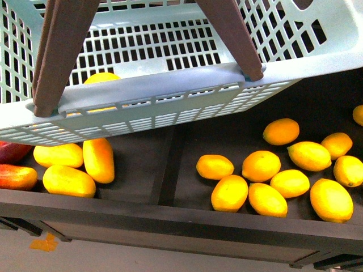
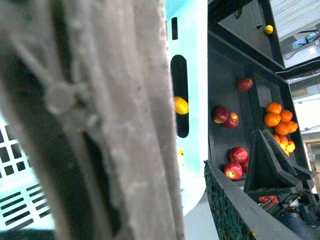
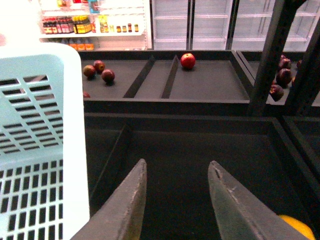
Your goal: Pick lemon and mango into basket
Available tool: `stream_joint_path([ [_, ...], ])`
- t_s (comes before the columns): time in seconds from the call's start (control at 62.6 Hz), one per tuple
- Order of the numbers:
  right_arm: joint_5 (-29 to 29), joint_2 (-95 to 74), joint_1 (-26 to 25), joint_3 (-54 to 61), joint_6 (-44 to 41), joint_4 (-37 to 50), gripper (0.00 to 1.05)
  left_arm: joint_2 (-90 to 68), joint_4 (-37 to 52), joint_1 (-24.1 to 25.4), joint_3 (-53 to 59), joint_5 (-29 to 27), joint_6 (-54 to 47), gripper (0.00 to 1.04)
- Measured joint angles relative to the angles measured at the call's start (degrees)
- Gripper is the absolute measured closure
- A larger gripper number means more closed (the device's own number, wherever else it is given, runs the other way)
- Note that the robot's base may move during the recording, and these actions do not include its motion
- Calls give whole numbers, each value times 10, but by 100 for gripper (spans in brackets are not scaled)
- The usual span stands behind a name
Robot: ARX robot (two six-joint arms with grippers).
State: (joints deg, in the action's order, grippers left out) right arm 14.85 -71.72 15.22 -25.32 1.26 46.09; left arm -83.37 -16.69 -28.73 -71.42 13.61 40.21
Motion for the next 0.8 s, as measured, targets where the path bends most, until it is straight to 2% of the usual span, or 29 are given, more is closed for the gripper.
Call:
stream_joint_path([
  [0.16,-34,61,-33,72,-10,7,103,0,0,0,0,-1,0,76],
  [0.304,-56,109,-56,117,-10,6,102,0,0,0,0,-1,0,76],
  [0.543,-57,121,-62,127,-10,5,64,0,0,0,0,-1,1,76],
  [0.575,-57,122,-62,127,-11,5,56,0,0,0,0,-1,1,76],
  [0.799,-57,122,-62,127,-10,5,18,0,0,0,0,0,1,76],
])
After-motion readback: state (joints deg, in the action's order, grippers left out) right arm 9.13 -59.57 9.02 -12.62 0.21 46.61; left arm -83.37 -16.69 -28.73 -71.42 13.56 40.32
